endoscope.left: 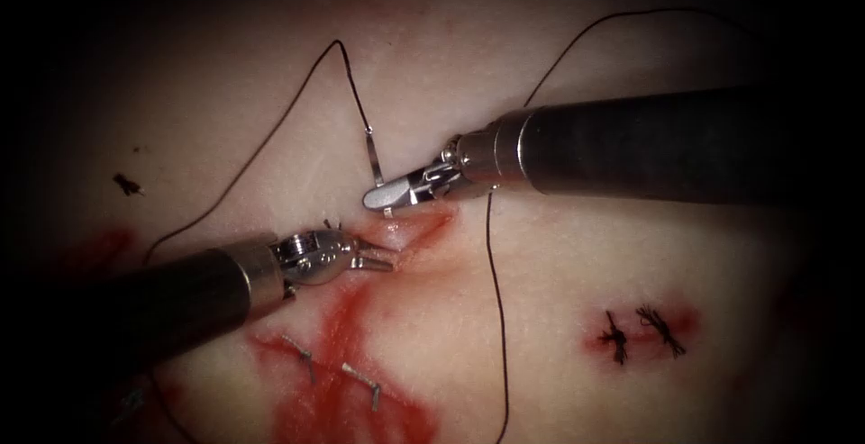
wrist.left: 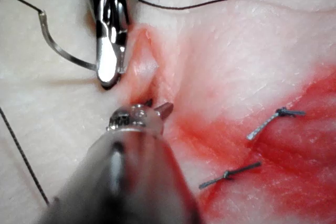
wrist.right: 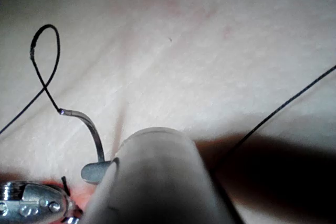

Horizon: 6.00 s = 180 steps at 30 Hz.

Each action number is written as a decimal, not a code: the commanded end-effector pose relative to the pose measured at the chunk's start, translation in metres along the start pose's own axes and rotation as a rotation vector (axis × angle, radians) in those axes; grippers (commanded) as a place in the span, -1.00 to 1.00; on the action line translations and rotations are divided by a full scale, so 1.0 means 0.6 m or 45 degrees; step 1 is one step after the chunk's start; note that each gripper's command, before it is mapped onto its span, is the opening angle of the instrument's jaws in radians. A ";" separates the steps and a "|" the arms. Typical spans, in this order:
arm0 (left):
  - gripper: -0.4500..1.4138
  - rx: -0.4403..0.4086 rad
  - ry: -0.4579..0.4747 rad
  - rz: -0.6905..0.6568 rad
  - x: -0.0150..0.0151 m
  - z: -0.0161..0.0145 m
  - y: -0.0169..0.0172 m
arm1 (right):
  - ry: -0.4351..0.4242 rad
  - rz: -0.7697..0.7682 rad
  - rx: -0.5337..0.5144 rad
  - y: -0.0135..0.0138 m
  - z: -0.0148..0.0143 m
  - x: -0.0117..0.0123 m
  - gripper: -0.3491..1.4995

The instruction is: Wound Closure

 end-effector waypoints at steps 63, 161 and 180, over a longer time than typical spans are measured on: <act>-0.23 -0.003 -0.005 0.004 -0.0001 0.0014 0.0001 | 0.181 -2.604 -0.799 -0.0149 -0.0062 0.0122 0.98; -0.21 -0.008 -0.011 0.008 -0.0003 0.0013 0.0003 | 0.136 -0.822 -0.778 -0.0106 -0.0056 0.0108 -1.00; -0.23 -0.008 -0.015 0.007 -0.0003 0.0013 0.0005 | 0.099 -2.133 -0.642 -0.0170 -0.0070 0.0151 0.98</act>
